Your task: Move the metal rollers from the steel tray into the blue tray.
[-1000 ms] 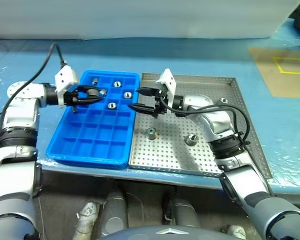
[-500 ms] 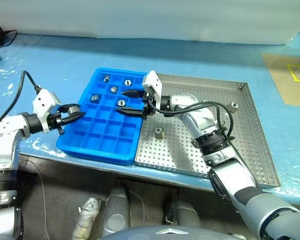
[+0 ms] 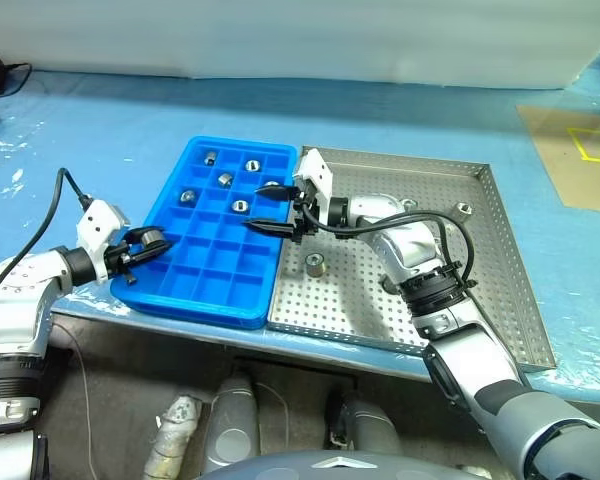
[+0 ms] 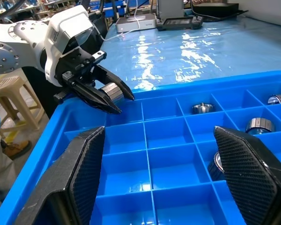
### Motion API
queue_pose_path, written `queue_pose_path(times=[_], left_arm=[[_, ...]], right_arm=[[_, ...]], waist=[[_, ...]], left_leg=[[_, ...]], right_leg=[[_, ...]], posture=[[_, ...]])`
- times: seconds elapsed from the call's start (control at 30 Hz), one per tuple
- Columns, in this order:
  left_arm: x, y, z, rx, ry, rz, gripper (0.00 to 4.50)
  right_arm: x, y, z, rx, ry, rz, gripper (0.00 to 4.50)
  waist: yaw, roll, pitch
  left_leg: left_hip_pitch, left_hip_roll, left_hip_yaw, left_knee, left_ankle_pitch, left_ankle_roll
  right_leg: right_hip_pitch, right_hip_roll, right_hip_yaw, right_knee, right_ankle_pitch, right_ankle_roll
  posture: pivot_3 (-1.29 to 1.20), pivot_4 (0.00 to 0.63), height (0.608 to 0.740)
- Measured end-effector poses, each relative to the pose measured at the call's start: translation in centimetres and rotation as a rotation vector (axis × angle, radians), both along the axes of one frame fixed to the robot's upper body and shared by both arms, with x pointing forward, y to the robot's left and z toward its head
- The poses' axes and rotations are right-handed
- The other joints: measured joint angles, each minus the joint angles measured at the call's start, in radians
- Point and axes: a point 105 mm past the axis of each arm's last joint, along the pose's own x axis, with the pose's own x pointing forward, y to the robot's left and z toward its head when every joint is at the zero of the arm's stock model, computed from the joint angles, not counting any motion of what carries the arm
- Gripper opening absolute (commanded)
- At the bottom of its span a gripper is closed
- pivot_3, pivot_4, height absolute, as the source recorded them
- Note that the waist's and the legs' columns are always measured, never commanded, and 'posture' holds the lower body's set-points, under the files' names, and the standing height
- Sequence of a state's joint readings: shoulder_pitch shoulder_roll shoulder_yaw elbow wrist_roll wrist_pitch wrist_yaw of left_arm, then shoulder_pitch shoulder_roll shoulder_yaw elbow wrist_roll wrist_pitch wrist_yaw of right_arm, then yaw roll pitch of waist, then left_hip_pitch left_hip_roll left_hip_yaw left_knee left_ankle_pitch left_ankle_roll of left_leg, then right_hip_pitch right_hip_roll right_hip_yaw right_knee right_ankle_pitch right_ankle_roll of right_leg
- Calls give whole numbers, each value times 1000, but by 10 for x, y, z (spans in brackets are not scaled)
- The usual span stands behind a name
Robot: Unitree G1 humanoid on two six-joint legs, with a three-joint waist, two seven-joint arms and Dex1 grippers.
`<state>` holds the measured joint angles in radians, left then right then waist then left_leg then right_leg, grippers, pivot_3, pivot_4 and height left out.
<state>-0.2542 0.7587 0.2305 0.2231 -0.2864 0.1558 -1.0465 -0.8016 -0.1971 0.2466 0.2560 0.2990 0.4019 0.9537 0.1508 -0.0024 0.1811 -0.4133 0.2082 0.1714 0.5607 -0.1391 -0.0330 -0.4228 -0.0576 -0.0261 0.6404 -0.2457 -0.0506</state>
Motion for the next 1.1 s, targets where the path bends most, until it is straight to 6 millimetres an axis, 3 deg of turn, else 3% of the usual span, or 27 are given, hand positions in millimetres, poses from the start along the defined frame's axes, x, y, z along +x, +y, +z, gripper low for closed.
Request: queue_pose_path(times=[0.1, 0.3, 0.4, 0.57, 0.7, 0.77, 0.93, 1.1], left_arm=[[1, 1, -1, 6, -6, 3, 2860], [6, 2, 0, 29, -28, 14, 2860], [11, -2, 10, 43, -79, 0, 2860], [26, -54, 38, -83, -162, -140, 2860], [35, -88, 29, -126, -132, -226, 2860], [46, -98, 27, -142, -107, -248, 2860], [69, -120, 45, -127, -117, -364, 2860], [74, -159, 38, -137, -65, -521, 2860]], right_arm=[[1, -2, -2, -2, 5, -12, 3851], [2, -2, -3, 0, 7, -30, 3851], [4, -4, -2, 6, 4, -47, 3851], [8, -12, 2, 23, -8, -96, 3851], [10, -21, 6, 35, -23, -154, 3851], [10, -37, 5, 32, -28, -209, 3851], [8, -86, -3, 7, -24, -402, 3851], [-6, -124, -5, 10, -23, -573, 3851]], waist=[[0, 0, 0], [0, 0, 0], [0, 0, 0], [1, 0, 0], [-23, -1, 0], [-31, -1, 0], [-57, -1, 0], [-98, -1, -1]], left_leg=[[0, 0, 0, 0, 0, 0], [0, 0, 0, 0, 0, 0], [0, 0, 0, 0, 0, -1], [0, -1, 1, 3, 1, -1], [0, 0, 1, 3, 1, -1], [0, 0, 1, 3, 1, -2], [1, -2, 2, 3, 1, -1], [1, -2, 2, 4, -1, 2]], right_leg=[[0, 0, 0, 0, 0, 0], [0, 0, 0, 0, 0, 0], [0, 0, 0, 0, 0, 0], [1, -2, 1, 1, 0, 0], [1, 1, 1, 2, 1, 1], [1, 2, 1, 2, 3, 4], [2, 1, 4, 1, 4, 6], [3, 2, 4, 0, 4, 7]], posture=[[188, 150, 740], [179, 150, 740], [156, 150, 740], [46, 150, 740], [-94, 150, 740], [-161, 150, 740], [-306, 150, 740], [-464, 150, 740]])
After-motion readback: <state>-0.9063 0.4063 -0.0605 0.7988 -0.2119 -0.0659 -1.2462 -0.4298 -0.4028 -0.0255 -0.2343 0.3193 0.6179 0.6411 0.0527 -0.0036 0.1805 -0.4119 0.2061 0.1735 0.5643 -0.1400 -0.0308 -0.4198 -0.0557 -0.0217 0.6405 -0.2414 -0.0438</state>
